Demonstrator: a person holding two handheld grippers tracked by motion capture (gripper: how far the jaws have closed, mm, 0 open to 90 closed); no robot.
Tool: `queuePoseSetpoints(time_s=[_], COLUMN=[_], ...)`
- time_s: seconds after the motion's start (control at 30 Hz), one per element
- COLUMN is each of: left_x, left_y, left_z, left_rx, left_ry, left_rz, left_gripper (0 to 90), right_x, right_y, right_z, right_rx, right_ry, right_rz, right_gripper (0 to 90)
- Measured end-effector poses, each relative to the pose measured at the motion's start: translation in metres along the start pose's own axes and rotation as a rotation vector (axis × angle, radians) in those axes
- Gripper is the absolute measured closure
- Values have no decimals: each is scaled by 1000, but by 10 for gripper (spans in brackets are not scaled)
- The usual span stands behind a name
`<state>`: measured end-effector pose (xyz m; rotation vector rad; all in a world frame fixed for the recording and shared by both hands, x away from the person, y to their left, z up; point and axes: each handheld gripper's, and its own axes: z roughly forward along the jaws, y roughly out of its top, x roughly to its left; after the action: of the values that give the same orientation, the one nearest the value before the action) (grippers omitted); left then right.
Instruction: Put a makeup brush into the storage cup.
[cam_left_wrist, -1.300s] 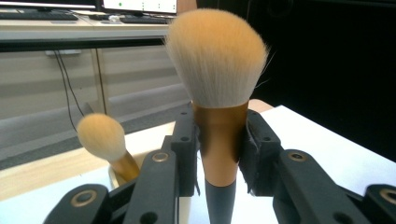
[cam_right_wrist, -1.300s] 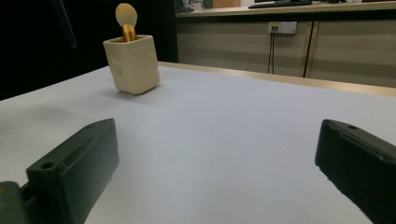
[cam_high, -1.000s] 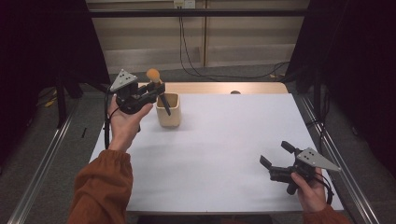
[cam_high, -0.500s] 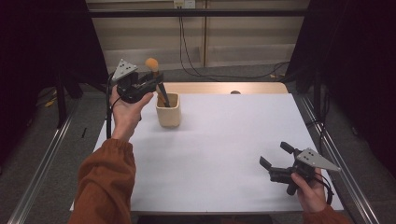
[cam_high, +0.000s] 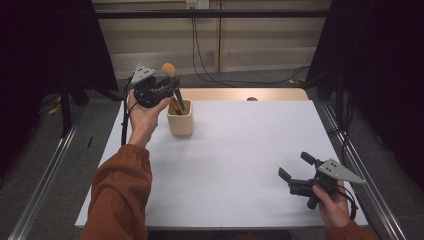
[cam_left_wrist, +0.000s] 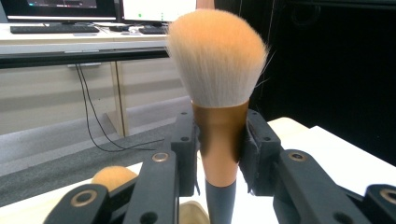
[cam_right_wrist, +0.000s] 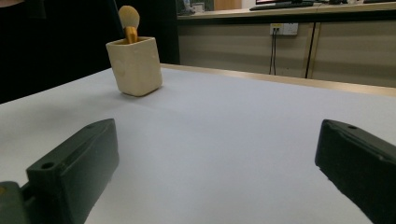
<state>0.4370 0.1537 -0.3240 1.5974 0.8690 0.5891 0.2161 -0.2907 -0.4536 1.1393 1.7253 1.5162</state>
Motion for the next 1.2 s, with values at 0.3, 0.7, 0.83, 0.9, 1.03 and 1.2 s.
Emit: queuePoseSetpoints(time_s=[0.3,0.7,0.83,0.9,1.03,1.2], left_x=[-2,-2,-3,-3,-6,-7], left_y=[-15,-32,-37,-40,-45,-51], left_z=[10,13,15,16,18,21], left_rx=[34,72,79,87,101,113], left_ry=[11,0,-4,-6,-11,-10], left_rz=[19,17,8,7,13,14], left_gripper=[697,697,697,696,697,697], right_x=[1,1,1,0,0,1], right_y=[-1,-2,-2,-2,-2,-2], right_z=[1,2,2,2,1,2], right_rx=[9,11,11,10,8,10], right_ry=[8,5,3,3,3,5], right_rz=[10,11,14,15,14,13], right_gripper=[0,0,0,0,0,0])
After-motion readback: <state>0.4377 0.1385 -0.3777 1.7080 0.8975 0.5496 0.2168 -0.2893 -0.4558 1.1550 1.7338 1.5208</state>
